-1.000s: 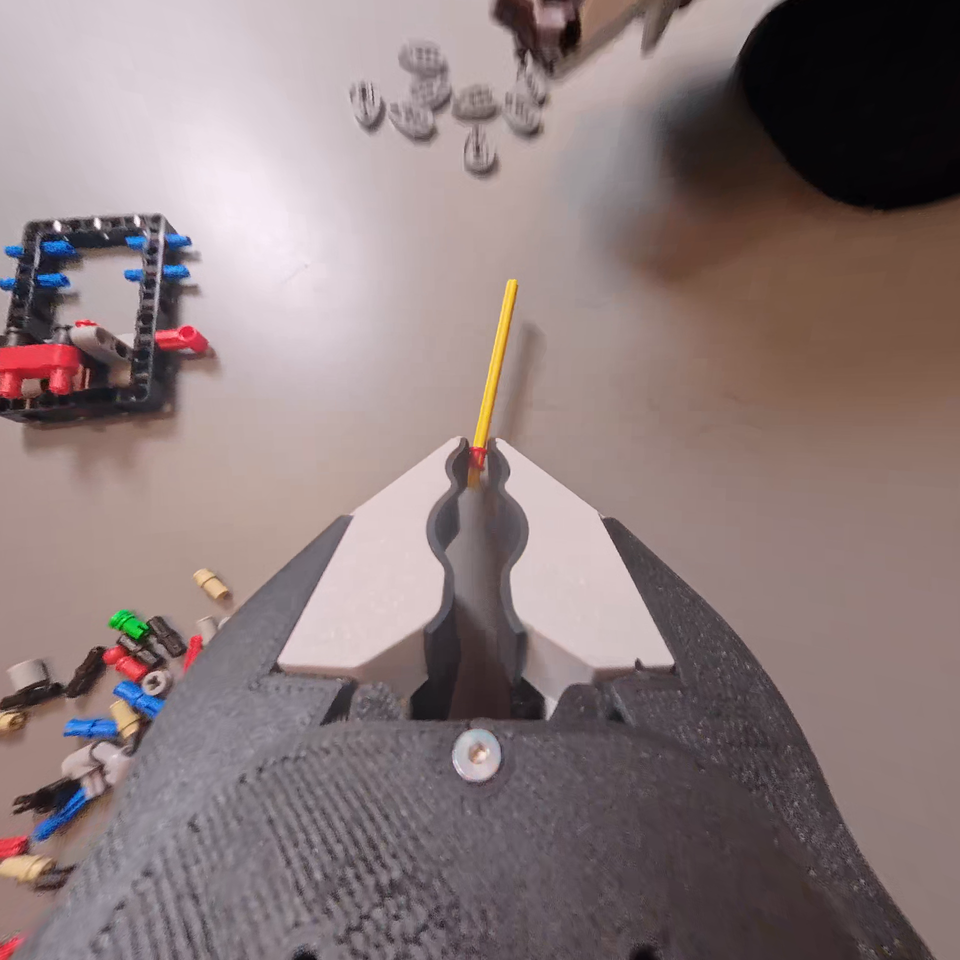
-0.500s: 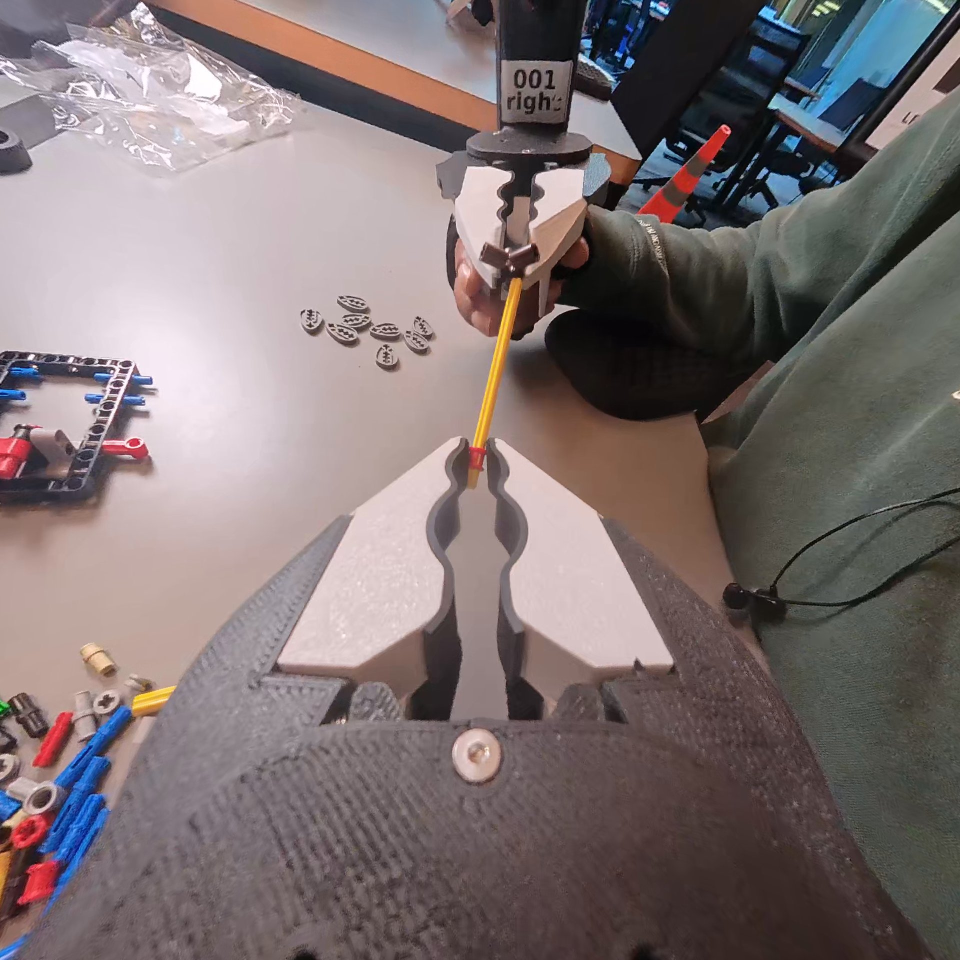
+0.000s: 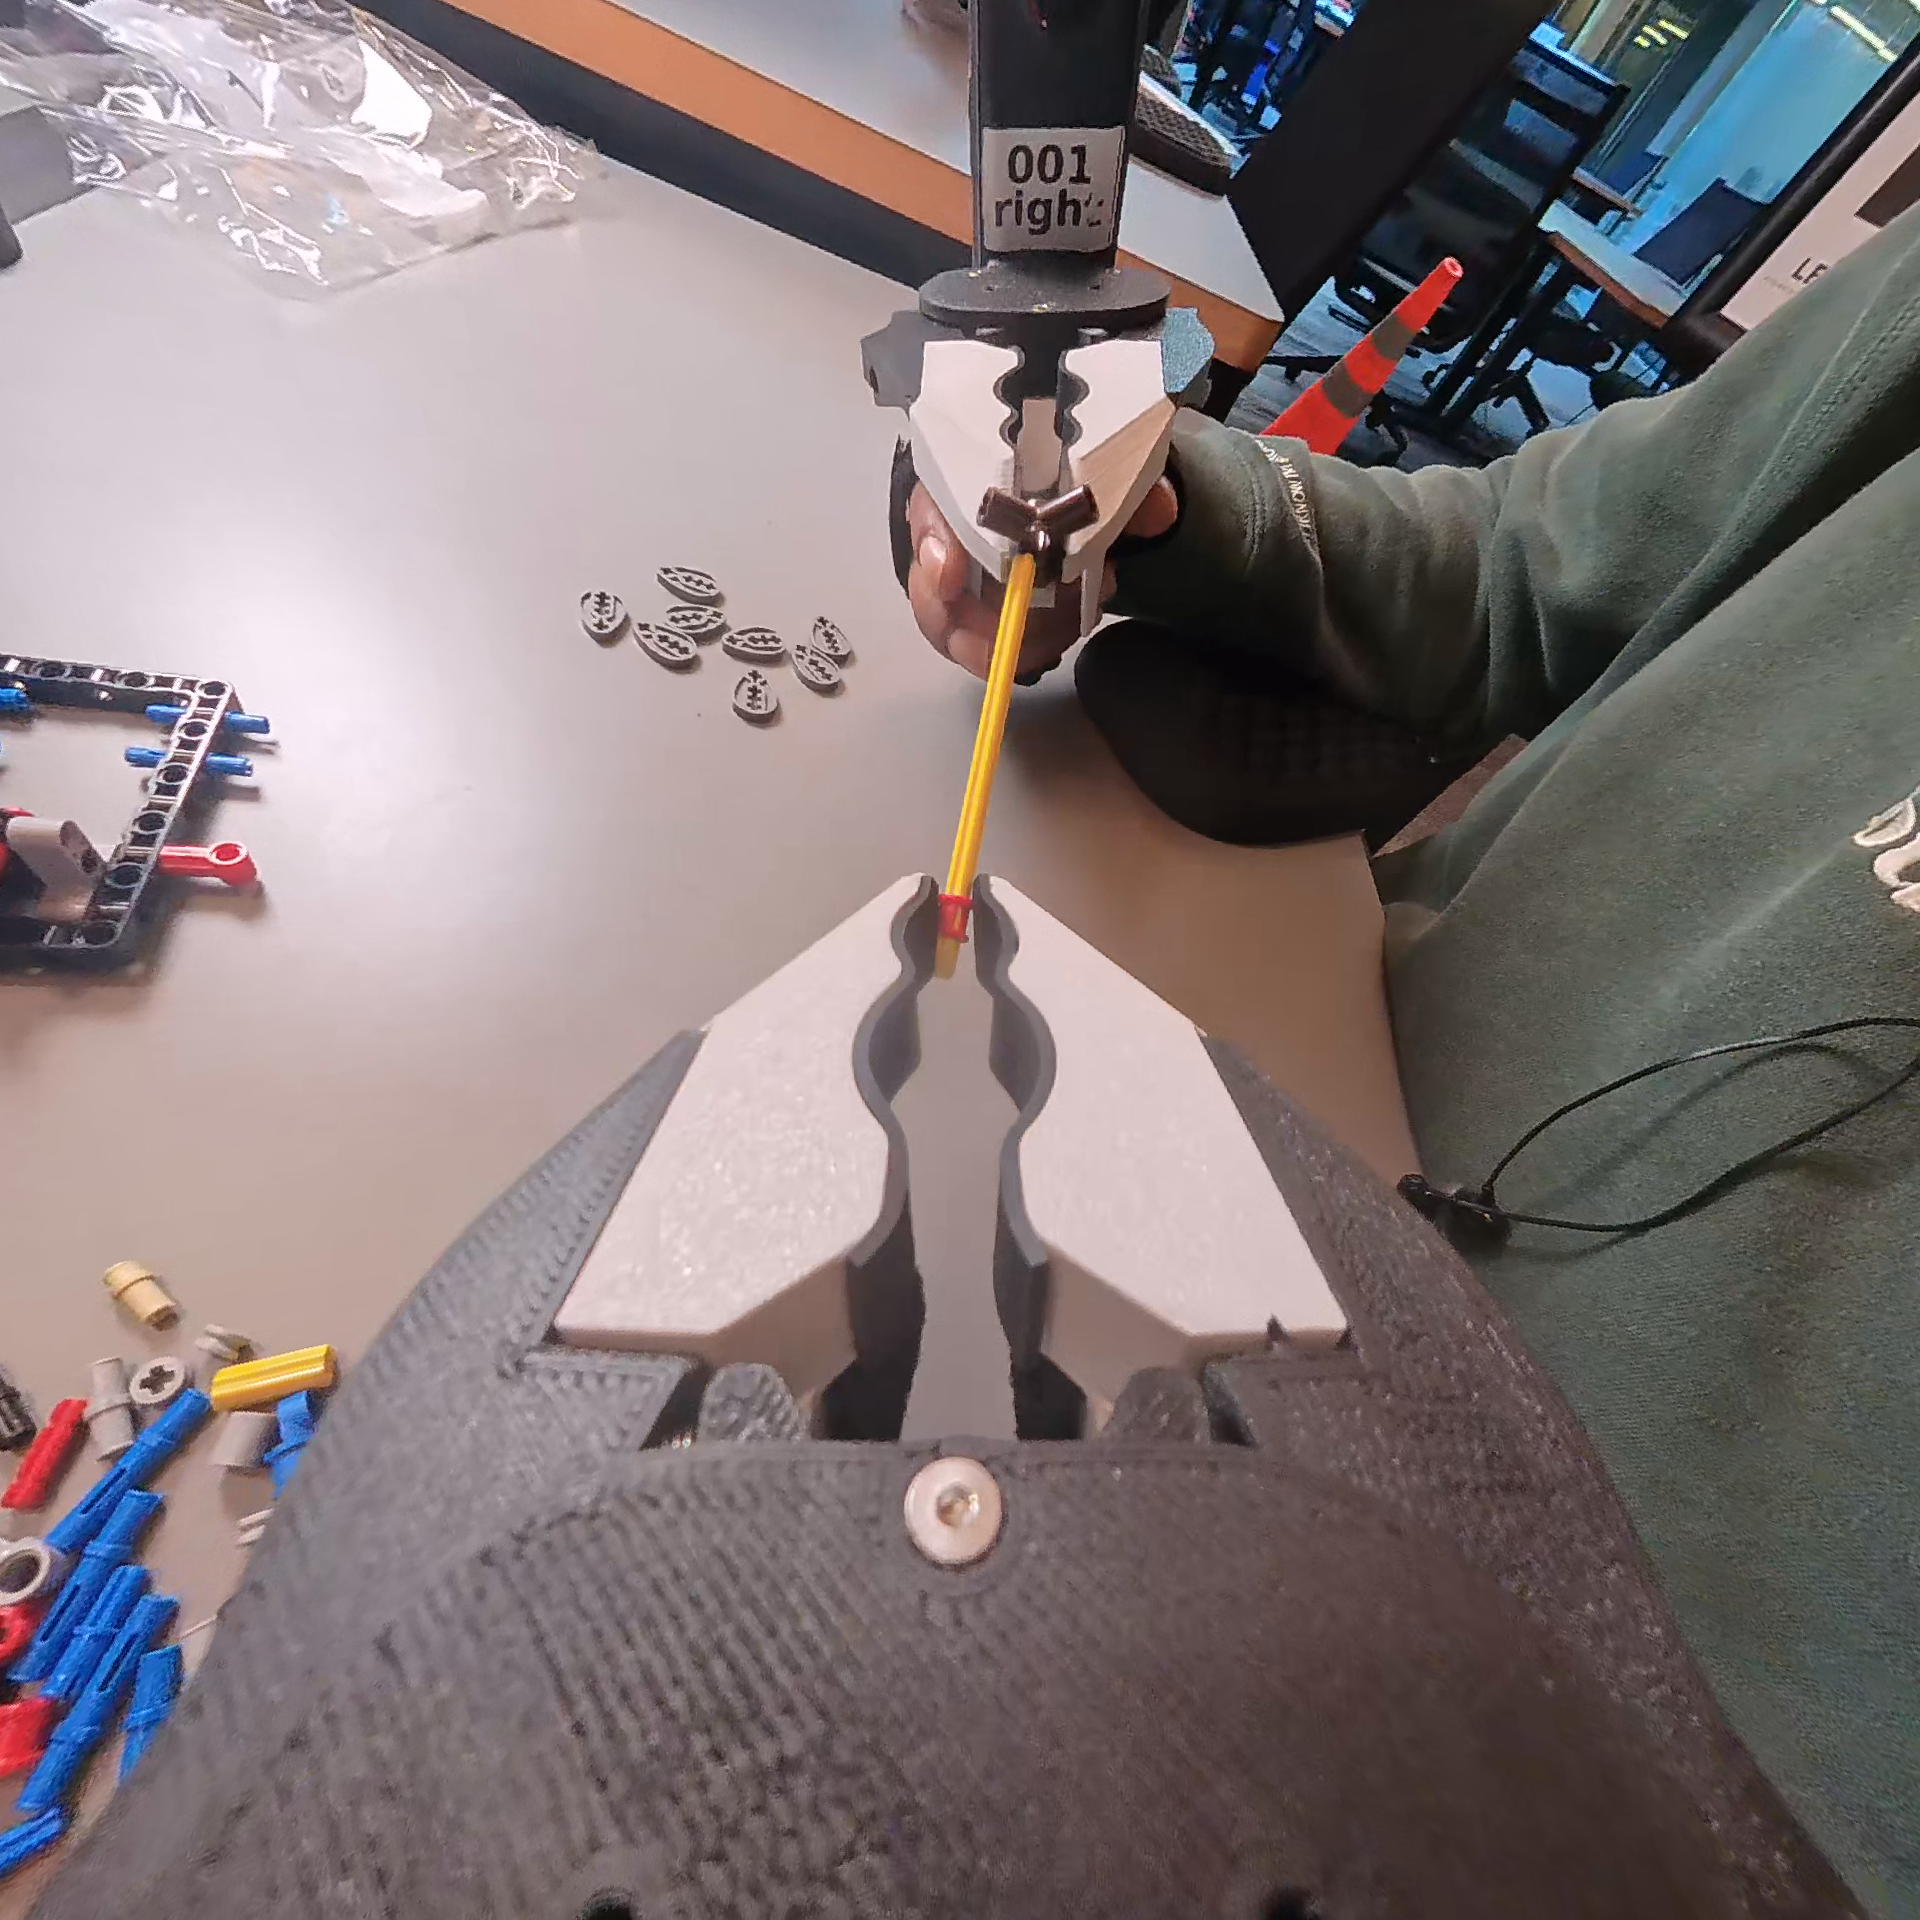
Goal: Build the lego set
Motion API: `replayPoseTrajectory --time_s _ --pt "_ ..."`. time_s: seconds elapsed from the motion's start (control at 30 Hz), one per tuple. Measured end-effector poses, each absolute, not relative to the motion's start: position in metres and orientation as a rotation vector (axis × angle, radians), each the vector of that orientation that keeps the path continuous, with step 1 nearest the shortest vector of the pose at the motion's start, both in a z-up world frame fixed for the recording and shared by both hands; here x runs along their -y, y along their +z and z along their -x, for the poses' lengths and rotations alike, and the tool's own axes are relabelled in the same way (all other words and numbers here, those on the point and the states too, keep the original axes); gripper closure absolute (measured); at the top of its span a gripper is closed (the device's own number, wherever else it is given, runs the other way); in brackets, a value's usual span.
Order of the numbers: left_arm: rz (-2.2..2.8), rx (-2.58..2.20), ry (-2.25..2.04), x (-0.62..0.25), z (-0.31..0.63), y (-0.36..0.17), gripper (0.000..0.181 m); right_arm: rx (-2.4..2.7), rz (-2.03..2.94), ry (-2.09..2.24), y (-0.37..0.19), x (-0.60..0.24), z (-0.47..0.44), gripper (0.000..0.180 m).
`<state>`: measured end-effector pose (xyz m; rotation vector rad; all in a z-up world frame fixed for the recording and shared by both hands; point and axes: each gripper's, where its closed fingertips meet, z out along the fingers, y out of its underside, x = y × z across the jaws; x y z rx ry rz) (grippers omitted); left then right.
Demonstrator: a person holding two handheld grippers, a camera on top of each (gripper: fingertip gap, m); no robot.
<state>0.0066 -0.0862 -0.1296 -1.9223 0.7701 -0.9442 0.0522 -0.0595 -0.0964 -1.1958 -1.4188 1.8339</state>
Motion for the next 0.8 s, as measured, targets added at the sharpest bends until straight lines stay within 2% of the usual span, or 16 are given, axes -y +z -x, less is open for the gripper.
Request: replayPoseTrajectory --time_s 0.8 --pt "2.005 -0.742 -0.882 0.087 -0.003 -0.136 0.175 1.517 1.246 1.666 -0.114 0.059 -0.046 0.175"
